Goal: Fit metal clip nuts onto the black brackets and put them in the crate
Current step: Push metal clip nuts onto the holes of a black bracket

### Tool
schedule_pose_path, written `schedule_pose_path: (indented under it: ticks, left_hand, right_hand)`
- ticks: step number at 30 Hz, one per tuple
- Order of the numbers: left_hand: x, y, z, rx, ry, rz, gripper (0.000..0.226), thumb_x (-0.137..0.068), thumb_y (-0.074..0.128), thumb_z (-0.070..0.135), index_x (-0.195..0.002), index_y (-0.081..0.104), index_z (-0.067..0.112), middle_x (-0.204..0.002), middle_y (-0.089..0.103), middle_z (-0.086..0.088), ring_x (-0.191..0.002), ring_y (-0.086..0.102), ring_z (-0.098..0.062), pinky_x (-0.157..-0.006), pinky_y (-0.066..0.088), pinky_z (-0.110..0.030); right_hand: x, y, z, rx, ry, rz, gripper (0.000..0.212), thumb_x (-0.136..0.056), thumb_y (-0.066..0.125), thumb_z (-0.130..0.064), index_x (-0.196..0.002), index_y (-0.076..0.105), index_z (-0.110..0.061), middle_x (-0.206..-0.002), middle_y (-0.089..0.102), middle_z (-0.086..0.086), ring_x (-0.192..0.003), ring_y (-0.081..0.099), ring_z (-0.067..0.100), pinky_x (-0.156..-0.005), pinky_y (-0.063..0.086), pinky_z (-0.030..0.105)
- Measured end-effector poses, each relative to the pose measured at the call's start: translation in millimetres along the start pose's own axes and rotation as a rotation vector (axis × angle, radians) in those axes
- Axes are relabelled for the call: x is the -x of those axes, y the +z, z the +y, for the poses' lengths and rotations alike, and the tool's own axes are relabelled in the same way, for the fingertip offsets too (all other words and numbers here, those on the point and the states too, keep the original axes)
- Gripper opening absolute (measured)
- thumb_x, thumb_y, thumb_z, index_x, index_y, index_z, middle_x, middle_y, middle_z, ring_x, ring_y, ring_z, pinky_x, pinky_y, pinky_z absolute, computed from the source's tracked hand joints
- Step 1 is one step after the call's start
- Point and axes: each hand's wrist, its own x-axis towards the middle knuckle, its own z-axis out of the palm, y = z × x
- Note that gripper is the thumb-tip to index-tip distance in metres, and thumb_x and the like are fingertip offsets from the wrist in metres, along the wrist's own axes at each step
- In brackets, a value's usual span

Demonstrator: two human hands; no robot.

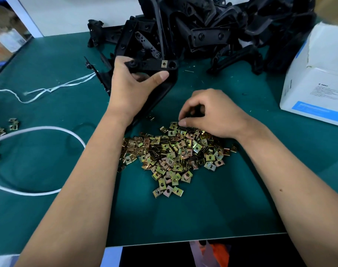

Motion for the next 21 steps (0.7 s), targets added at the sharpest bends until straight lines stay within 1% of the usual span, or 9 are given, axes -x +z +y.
schedule_pose_path:
  ticks: [3, 6, 8, 10, 12, 15, 17, 18, 21]
  left_hand:
    - [2, 0, -4, -0.094, 0.027, -0.069, 0.068, -0.075, 0.092, 0.035, -0.117, 0.041, 0.018, -0.101, 0.074, -0.002, -0.09, 0.072, -0.014, -0.084, 0.061, -0.038]
    - [6, -2, 0, -0.208, 0.046, -0.162, 0.072, -0.074, 0.091, 0.04, -0.121, 0.042, 0.017, -0.092, 0.069, 0.003, -0.073, 0.064, -0.002, -0.066, 0.056, -0.023]
    - [10, -3, 4, -0.2, -0.006, -0.284, 0.078, -0.069, 0.093, 0.043, -0.123, 0.044, 0.018, -0.09, 0.072, -0.007, -0.075, 0.069, -0.016, -0.069, 0.059, -0.035]
    - [14, -4, 11, -0.15, -0.053, -0.41, 0.086, -0.059, 0.091, 0.048, -0.124, 0.046, 0.016, -0.101, 0.073, -0.021, -0.091, 0.071, -0.039, -0.082, 0.06, -0.054]
    - [18, -2, 15, -0.114, -0.064, -0.509, 0.087, -0.055, 0.088, 0.05, -0.124, 0.048, 0.013, -0.109, 0.07, -0.028, -0.099, 0.068, -0.047, -0.09, 0.055, -0.063]
    - [21, 3, 18, -0.061, -0.074, -0.592, 0.075, -0.059, 0.086, 0.047, -0.119, 0.05, 0.019, -0.105, 0.066, -0.022, -0.092, 0.064, -0.032, -0.094, 0.052, -0.063]
    - [23, 5, 19, -0.052, -0.079, -0.617, 0.072, -0.061, 0.084, 0.047, -0.118, 0.05, 0.02, -0.104, 0.063, -0.013, -0.092, 0.061, -0.025, -0.095, 0.052, -0.06]
    - [24, 6, 19, -0.058, -0.078, -0.624, 0.071, -0.062, 0.084, 0.046, -0.119, 0.05, 0.019, -0.104, 0.063, -0.012, -0.093, 0.061, -0.024, -0.095, 0.052, -0.06]
    - [25, 8, 21, -0.069, -0.065, -0.638, 0.065, -0.07, 0.086, 0.034, -0.121, 0.051, 0.012, -0.102, 0.063, -0.008, -0.091, 0.061, -0.021, -0.092, 0.054, -0.054]
  right_hand:
    - [-1, -2, 2, -0.02, -0.017, -0.037, 0.007, -0.083, 0.085, -0.029, -0.086, 0.079, -0.031, -0.087, 0.067, -0.013, -0.084, 0.062, 0.003, -0.08, 0.049, 0.029]
    - [-2, -1, 7, -0.139, 0.01, 0.091, 0.006, -0.091, 0.077, -0.023, -0.089, 0.072, -0.027, -0.084, 0.069, -0.015, -0.078, 0.062, -0.005, -0.074, 0.043, 0.013]
    - [-3, -3, 9, -0.325, 0.059, 0.231, 0.006, -0.097, 0.069, -0.018, -0.093, 0.067, -0.022, -0.082, 0.073, -0.01, -0.073, 0.064, -0.006, -0.072, 0.043, 0.011]
    - [-2, -8, 10, -0.527, 0.094, 0.359, 0.005, -0.099, 0.067, -0.013, -0.095, 0.067, -0.016, -0.08, 0.073, -0.004, -0.063, 0.061, -0.003, -0.063, 0.043, 0.013]
    - [0, -11, 10, -0.667, 0.128, 0.404, 0.002, -0.096, 0.07, -0.014, -0.095, 0.072, -0.014, -0.078, 0.073, -0.002, -0.056, 0.056, -0.001, -0.056, 0.042, 0.017]
    - [1, -9, 8, -0.812, 0.181, 0.333, 0.01, -0.096, 0.071, -0.013, -0.097, 0.08, -0.017, -0.074, 0.071, -0.004, -0.059, 0.052, 0.008, -0.058, 0.048, 0.029]
    - [0, -6, 4, -0.856, 0.194, 0.297, 0.015, -0.096, 0.07, -0.009, -0.102, 0.081, -0.017, -0.084, 0.076, 0.005, -0.073, 0.066, 0.018, -0.076, 0.06, 0.04]
    - [0, -5, 3, -0.858, 0.194, 0.298, 0.016, -0.095, 0.071, -0.008, -0.105, 0.08, -0.017, -0.09, 0.077, 0.009, -0.081, 0.07, 0.02, -0.083, 0.061, 0.041]
    - [-2, -4, 2, -0.865, 0.201, 0.348, 0.015, -0.088, 0.078, -0.006, -0.102, 0.076, -0.011, -0.088, 0.076, 0.01, -0.081, 0.071, 0.018, -0.077, 0.057, 0.029]
